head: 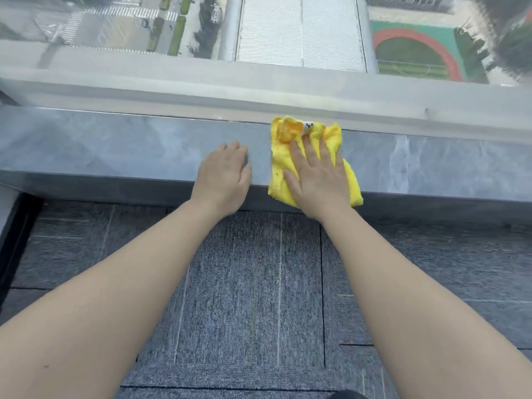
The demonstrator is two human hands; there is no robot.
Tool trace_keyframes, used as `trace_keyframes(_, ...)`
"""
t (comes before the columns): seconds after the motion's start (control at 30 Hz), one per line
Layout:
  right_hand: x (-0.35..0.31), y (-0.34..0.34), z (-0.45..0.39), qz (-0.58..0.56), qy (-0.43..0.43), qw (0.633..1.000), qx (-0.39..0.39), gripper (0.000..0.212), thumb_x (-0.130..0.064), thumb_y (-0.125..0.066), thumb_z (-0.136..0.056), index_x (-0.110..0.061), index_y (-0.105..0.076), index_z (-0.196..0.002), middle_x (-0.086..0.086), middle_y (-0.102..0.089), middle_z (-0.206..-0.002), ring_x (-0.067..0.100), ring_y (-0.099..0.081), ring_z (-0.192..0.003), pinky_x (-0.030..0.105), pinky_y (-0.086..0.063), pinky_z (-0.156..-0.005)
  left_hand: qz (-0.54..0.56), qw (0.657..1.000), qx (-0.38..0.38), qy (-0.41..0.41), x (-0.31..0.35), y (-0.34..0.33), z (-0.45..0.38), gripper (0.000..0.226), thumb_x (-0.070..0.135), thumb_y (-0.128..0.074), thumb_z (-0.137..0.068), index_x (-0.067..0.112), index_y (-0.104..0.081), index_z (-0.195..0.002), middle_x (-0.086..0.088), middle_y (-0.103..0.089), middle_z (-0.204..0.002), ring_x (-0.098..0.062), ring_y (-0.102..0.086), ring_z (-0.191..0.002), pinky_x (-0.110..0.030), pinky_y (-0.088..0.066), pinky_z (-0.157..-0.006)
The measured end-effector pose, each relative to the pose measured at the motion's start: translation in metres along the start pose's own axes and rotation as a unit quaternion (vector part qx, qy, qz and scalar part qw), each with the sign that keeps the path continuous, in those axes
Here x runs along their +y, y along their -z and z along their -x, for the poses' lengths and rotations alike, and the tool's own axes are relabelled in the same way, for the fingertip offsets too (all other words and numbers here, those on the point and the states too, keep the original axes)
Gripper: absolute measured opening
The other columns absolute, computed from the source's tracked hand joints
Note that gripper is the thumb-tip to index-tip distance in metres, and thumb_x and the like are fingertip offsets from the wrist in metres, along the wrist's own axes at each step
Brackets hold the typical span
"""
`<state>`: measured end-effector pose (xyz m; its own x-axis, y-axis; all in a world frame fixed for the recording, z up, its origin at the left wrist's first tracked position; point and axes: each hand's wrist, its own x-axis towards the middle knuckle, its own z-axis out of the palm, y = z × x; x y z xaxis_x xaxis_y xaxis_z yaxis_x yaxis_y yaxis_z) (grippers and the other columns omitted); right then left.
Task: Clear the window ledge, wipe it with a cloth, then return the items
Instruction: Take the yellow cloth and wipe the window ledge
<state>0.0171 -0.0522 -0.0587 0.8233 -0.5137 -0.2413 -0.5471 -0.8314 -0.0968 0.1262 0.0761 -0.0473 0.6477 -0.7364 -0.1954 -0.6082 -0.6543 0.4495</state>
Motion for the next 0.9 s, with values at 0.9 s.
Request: trace_keyframes(0.9,0.012,0.005,-0.004,-0.007,0.088,0.996,-0.024,0.053,-0.044,-0.016,-0.098,-0.036,-0.002,-0.148,-0.008,0.004,-0.16,0.019,0.009,-0.148,0.046,0.003,-0.118,-0.054,0.998,-0.004,0.01,0.016,0.0,0.006,0.051,0.029,-0.026,-0.094,0.011,-0.027,-0.141,-0.011,-0.021,-0.155,-0.029,-0.015,-0.144,-0.04,-0.011,-0.117)
